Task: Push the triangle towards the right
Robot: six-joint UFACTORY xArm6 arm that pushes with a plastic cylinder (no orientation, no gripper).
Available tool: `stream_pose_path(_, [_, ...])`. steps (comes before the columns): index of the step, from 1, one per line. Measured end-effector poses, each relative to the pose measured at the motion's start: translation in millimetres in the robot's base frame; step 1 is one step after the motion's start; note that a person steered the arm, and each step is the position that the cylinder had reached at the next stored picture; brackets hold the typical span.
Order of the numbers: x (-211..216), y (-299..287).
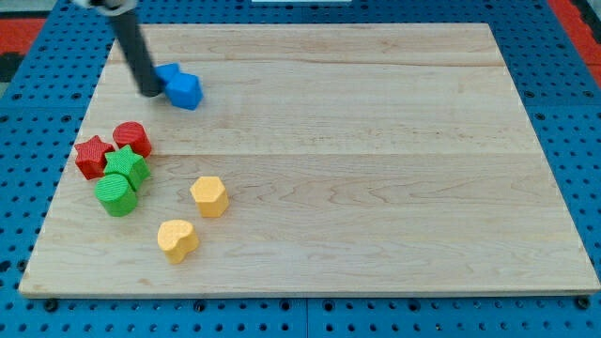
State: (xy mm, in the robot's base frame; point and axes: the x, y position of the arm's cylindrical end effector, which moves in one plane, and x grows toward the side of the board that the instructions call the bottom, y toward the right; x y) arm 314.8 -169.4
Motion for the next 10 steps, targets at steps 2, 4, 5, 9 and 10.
stream_pose_path(2, [-33,145])
stream_pose_path(4, [-68,172])
stream_pose_path(5, [-114,136])
stream_pose_path(9, [-72,149])
stream_pose_path(10, [-72,186])
